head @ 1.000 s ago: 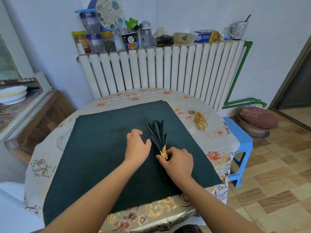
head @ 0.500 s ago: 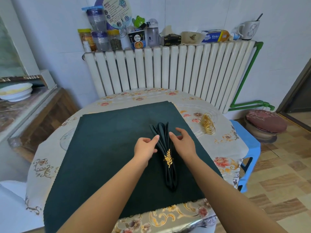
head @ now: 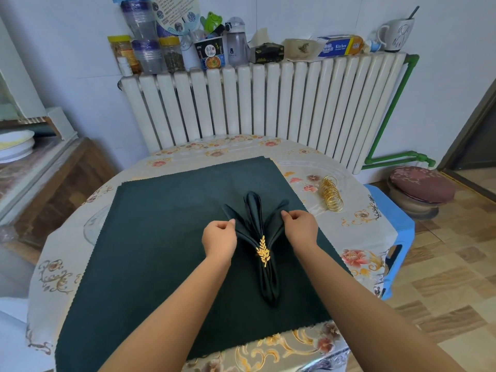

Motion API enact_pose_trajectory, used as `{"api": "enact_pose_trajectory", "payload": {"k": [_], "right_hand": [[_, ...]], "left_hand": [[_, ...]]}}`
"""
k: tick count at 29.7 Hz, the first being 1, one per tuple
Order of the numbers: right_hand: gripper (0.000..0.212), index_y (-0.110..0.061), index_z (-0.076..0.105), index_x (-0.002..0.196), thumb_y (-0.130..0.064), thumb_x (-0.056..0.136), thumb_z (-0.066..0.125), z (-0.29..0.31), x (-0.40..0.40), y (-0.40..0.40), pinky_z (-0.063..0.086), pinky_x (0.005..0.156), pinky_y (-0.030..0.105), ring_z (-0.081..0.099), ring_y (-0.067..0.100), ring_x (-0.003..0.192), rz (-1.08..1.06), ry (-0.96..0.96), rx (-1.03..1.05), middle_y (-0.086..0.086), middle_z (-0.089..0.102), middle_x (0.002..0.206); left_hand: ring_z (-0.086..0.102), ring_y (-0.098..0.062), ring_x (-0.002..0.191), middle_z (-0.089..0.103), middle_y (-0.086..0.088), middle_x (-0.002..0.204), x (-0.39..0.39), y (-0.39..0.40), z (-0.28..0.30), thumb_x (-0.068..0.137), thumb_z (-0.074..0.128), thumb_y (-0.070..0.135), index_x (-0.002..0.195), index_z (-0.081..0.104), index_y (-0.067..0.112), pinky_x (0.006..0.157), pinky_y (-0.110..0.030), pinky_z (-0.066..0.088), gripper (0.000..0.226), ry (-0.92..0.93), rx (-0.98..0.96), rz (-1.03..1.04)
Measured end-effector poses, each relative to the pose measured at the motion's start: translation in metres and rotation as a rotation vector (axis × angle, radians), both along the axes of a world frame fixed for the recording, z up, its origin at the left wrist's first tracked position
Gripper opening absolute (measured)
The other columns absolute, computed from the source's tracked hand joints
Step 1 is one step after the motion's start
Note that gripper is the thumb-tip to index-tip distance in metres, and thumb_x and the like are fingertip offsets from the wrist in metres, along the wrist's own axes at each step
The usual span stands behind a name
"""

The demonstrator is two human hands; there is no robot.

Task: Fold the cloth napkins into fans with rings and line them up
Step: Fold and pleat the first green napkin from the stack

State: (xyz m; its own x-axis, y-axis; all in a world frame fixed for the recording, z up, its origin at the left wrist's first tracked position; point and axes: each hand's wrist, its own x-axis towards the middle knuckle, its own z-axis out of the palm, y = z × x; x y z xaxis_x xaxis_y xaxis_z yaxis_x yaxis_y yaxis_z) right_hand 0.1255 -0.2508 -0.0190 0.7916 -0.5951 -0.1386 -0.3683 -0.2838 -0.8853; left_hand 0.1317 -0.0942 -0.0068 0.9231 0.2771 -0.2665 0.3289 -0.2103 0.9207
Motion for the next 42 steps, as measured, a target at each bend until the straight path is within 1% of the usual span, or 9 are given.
{"api": "enact_pose_trajectory", "payload": {"k": [3,6,12,18,26,29,35,39,42], "right_hand": [[0.033,-0.015,0.058,0.063,-0.028,0.094,0.055,0.0,-0.005,-0.002,0.039,0.069,0.029,0.048,0.014,0.061,0.015,0.013,0.001,-0.002,0.051,0.06],[0.028,-0.009,0.069,0.088,-0.032,0.094,0.054,0.008,-0.009,0.0,0.047,0.078,0.033,0.057,0.021,0.075,0.063,0.002,0.02,0.003,0.062,0.075],[0.045,-0.011,0.058,0.12,-0.043,0.09,0.054,0.012,-0.029,0.007,0.049,0.093,0.044,0.062,0.026,0.102,0.058,0.005,0.057,0.008,0.066,0.11],[0.041,0.003,0.069,0.087,-0.037,0.089,0.057,0.013,-0.072,0.023,0.053,0.07,0.039,0.068,0.027,0.076,0.211,0.06,-0.013,0.013,0.071,0.079],[0.032,-0.011,0.068,0.073,-0.036,0.09,0.057,0.018,-0.079,0.043,0.05,0.066,0.037,0.052,0.017,0.062,0.232,0.106,0.091,0.003,0.055,0.061],[0.021,-0.023,0.07,0.079,-0.037,0.089,0.06,0.024,-0.082,0.051,0.045,0.066,0.031,0.051,0.012,0.063,0.239,0.057,0.175,-0.003,0.057,0.062],[0.02,-0.013,0.074,0.091,-0.028,0.089,0.062,0.031,-0.068,0.065,0.041,0.062,0.03,0.045,0.012,0.055,0.2,0.0,0.241,-0.002,0.056,0.058],[0.028,-0.011,0.067,0.113,-0.025,0.09,0.062,0.038,-0.036,0.078,0.047,0.079,0.025,0.058,0.011,0.086,0.23,-0.066,0.288,-0.002,0.069,0.098],[0.035,-0.01,0.061,0.123,-0.025,0.091,0.061,0.047,0.004,0.091,0.041,0.088,0.022,0.056,0.016,0.113,0.268,-0.109,0.294,0.002,0.063,0.123]], "left_hand": [[0.061,-0.016,0.078,0.061,0.001,0.078,-0.004,0.004,-0.001,0.096,0.056,0.026,0.077,0.056,0.016,0.079,-0.035,0.05,0.022,0.009,-0.036,0.004],[0.059,-0.012,0.074,0.063,-0.001,0.085,-0.007,0.005,0.003,0.095,0.057,0.032,0.087,0.056,0.016,0.077,-0.034,0.049,0.017,-0.011,-0.041,-0.031],[0.064,-0.017,0.072,0.063,-0.007,0.086,-0.019,0.01,0.014,0.092,0.06,0.039,0.108,0.048,0.007,0.055,-0.026,0.044,0.037,0.123,-0.002,-0.157],[0.067,-0.014,0.068,0.068,-0.006,0.089,-0.047,0.007,0.009,0.093,0.061,0.034,0.103,0.063,0.006,0.045,-0.019,0.044,0.03,0.202,0.022,-0.397],[0.061,-0.013,0.069,0.068,-0.004,0.085,-0.06,-0.001,0.008,0.087,0.069,0.025,0.096,0.069,0.01,0.052,-0.022,0.049,0.018,0.106,-0.089,-0.278],[0.061,-0.013,0.072,0.069,-0.005,0.09,-0.056,0.003,0.011,0.086,0.07,0.024,0.1,0.068,0.009,0.05,-0.02,0.047,0.02,0.111,-0.138,-0.238],[0.06,-0.013,0.075,0.07,-0.003,0.089,-0.041,0.012,0.017,0.083,0.074,0.025,0.096,0.071,0.013,0.053,-0.021,0.043,0.018,0.118,-0.205,-0.169],[0.059,-0.015,0.082,0.069,-0.002,0.092,-0.013,0.024,0.025,0.083,0.074,0.021,0.093,0.07,0.016,0.056,-0.023,0.045,0.012,0.071,-0.257,-0.099],[0.064,-0.019,0.088,0.069,-0.002,0.093,0.022,0.036,0.035,0.082,0.075,0.021,0.098,0.071,0.016,0.057,-0.023,0.046,0.017,0.014,-0.275,-0.037]]}}
